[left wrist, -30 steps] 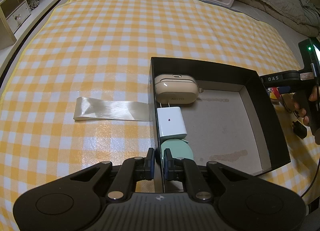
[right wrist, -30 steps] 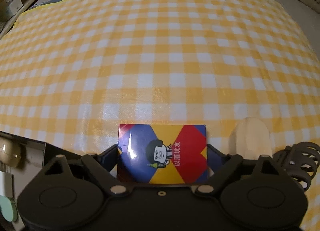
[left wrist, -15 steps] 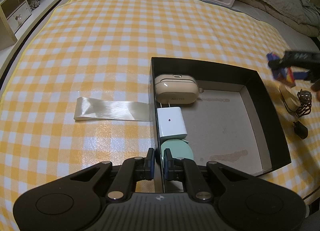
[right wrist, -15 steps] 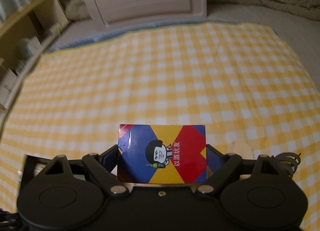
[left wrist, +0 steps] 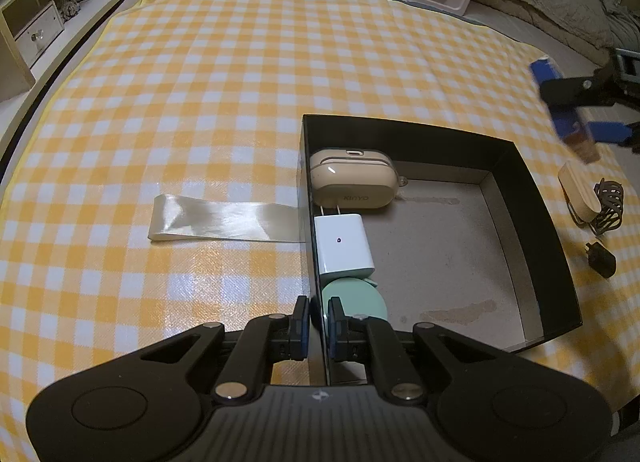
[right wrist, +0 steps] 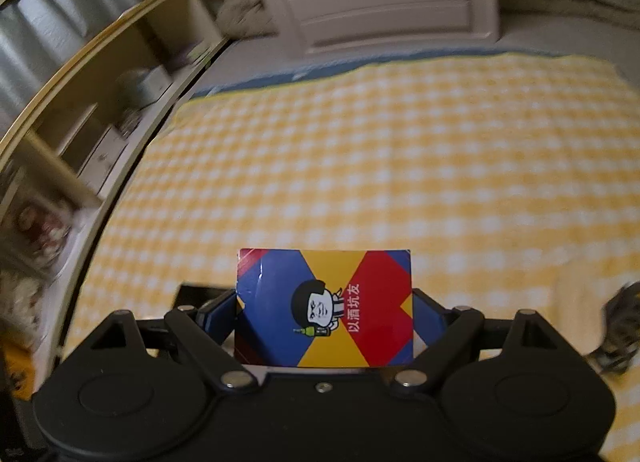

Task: Organize rigid objects
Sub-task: 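Carry the card box into the black box and release it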

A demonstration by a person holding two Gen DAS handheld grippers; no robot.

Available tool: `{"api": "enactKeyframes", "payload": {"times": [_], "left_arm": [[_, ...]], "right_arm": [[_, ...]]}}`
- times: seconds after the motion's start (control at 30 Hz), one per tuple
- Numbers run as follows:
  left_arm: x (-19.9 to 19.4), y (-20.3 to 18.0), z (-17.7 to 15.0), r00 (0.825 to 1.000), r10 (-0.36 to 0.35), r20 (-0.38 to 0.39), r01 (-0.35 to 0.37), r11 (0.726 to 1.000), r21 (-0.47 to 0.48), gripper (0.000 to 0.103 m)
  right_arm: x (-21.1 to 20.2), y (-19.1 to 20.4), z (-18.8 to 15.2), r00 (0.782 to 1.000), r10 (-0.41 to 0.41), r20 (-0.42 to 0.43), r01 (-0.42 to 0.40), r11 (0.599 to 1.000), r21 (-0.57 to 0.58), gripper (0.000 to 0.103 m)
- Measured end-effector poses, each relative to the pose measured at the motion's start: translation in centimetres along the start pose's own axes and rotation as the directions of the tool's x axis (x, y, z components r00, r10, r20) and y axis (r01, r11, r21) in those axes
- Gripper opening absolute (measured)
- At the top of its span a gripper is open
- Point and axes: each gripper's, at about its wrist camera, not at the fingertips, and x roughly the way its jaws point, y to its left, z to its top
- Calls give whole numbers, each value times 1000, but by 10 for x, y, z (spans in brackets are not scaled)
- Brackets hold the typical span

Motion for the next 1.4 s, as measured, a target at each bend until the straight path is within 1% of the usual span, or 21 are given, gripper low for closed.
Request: {"api": "enactKeyframes", "payload": {"times": [0.1,0.23,0.33,0.43,0.5,0.63,0.73,0.77,0.9,0.97,1.0,1.03,1.07,1.1,1.13,1.17,1.23,1.33,1.4], "left_arm": [[-1,0,0,1000,-1,1,1,1000,0,10],[-2,1,0,1000,-1,2,1,1000,0,10],[-3,0,0,1000,-3,4,3,1000,2,10],[-5,2,-2,1000,-8,6,8,1000,0,10],[-7,2,-3,1000,-10,8,10,1000,0,10],[-9,2,-6,1000,-12,9,12,1000,0,10],[-11,2,-7,1000,-14,8,14,1000,0,10],[-12,2,-8,1000,-13,8,13,1000,1,10],[-13,0,-8,1000,-14,7,14,1000,3,10],[-13,-1,-9,1000,-14,7,14,1000,0,10],[-13,-1,-9,1000,-14,6,14,1000,1,10],[-13,-1,-8,1000,-14,6,14,1000,1,10],[-14,-1,-9,1000,-13,7,13,1000,2,10],[-13,-1,-9,1000,-14,6,14,1000,0,10],[-13,-1,-9,1000,-14,6,14,1000,0,10],[-13,-1,-9,1000,-14,6,14,1000,-1,10],[-13,-2,-9,1000,-13,6,13,1000,1,10],[-13,-2,-9,1000,-14,6,14,1000,1,10],[-13,-2,-9,1000,-15,6,15,1000,-1,10]], "right_arm": [[19,16,-5,998,33,-48,-33,999,-11,89],[40,31,-14,993,35,-109,-35,999,2,89],[56,40,-19,991,-3,-130,2,1000,-10,89],[69,44,-19,988,-67,-142,66,998,-13,89],[75,43,-20,984,-110,-143,109,994,-16,89],[86,45,-22,972,-166,-163,164,986,-26,91],[88,42,-24,976,-142,-166,138,990,-37,98],[87,43,-24,976,-147,-163,143,989,-39,98],[87,42,-25,980,-119,-160,114,993,-41,99],[80,38,-24,980,-109,-165,104,994,-40,98],[78,37,-24,980,-106,-166,99,994,-46,95],[75,36,-24,982,-90,-167,81,995,-58,89],[72,36,-24,983,-68,-170,58,996,-69,85],[67,36,-27,983,-52,-176,39,996,-74,79],[68,39,-28,981,-39,-189,24,997,-78,71],[69,40,-31,978,-32,-207,15,996,-84,67],[74,43,-39,967,-30,-252,7,996,-93,57],[86,47,-50,941,-4,-338,-21,997,-68,51],[91,52,-57,934,-11,-358,-21,996,-84,50]]}}
